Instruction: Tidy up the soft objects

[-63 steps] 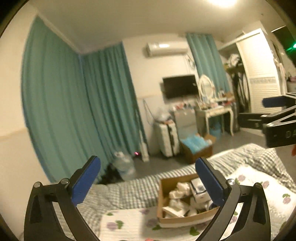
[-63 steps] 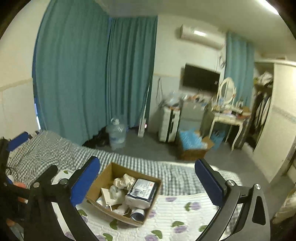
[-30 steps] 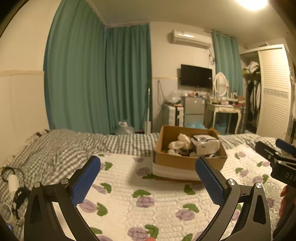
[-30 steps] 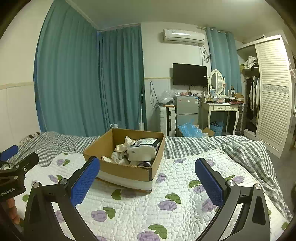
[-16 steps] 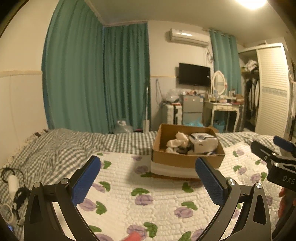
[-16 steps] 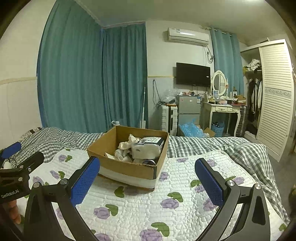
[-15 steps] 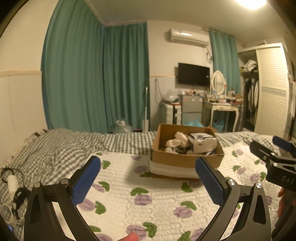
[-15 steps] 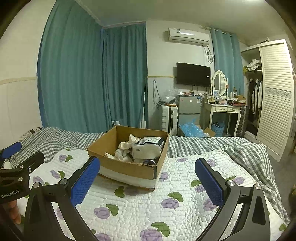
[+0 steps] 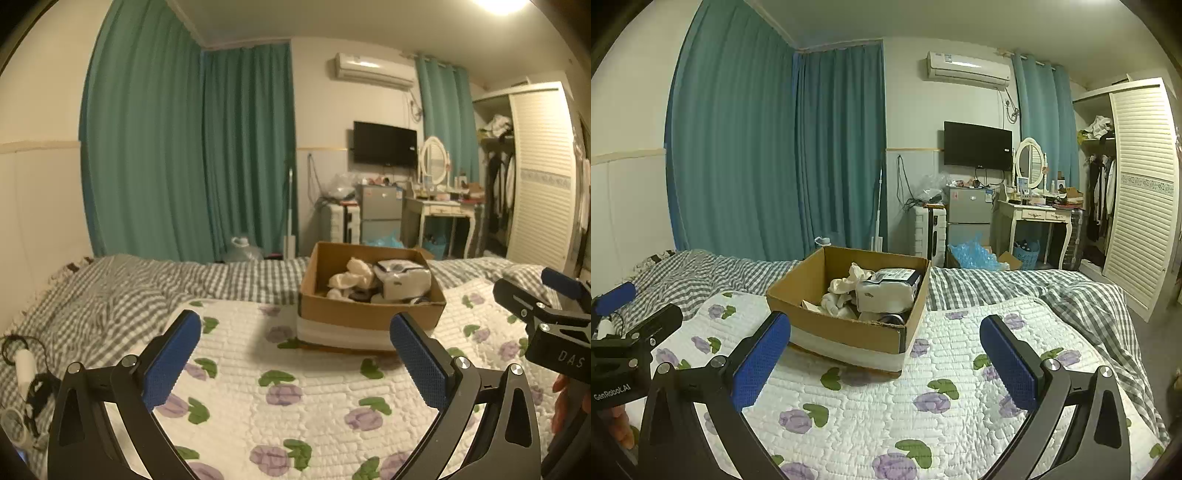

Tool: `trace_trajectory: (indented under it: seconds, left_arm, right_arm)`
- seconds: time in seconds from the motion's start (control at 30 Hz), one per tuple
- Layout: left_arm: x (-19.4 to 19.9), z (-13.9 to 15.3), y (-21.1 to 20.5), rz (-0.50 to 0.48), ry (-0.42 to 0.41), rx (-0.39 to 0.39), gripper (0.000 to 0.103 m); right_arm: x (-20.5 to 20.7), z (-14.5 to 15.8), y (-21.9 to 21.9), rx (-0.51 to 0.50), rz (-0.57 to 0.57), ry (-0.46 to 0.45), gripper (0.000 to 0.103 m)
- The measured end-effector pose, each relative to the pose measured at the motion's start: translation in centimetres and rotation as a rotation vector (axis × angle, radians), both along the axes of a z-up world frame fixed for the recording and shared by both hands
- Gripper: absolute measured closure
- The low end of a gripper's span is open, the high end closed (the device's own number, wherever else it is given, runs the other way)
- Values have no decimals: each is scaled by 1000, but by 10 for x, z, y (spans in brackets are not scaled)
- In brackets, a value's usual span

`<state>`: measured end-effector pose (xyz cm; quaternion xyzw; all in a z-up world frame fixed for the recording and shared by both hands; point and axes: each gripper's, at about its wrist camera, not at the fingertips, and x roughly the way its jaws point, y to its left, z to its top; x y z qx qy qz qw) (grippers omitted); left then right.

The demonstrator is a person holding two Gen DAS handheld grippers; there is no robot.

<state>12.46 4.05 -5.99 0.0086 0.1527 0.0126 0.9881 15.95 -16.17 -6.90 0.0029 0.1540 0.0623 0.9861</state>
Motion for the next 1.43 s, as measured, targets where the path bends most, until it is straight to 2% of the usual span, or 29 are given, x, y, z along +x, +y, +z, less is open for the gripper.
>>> trace_trajectory:
  seconds: [1.3, 1.43]
  left_arm:
    - [-1, -4, -1, 28, 12, 27, 0]
    - [-1, -4, 1, 18, 18, 3, 0]
  right_arm:
    - [1, -3, 4, -3, 3, 17, 0]
    - [1, -3, 3, -6, -1, 14, 0]
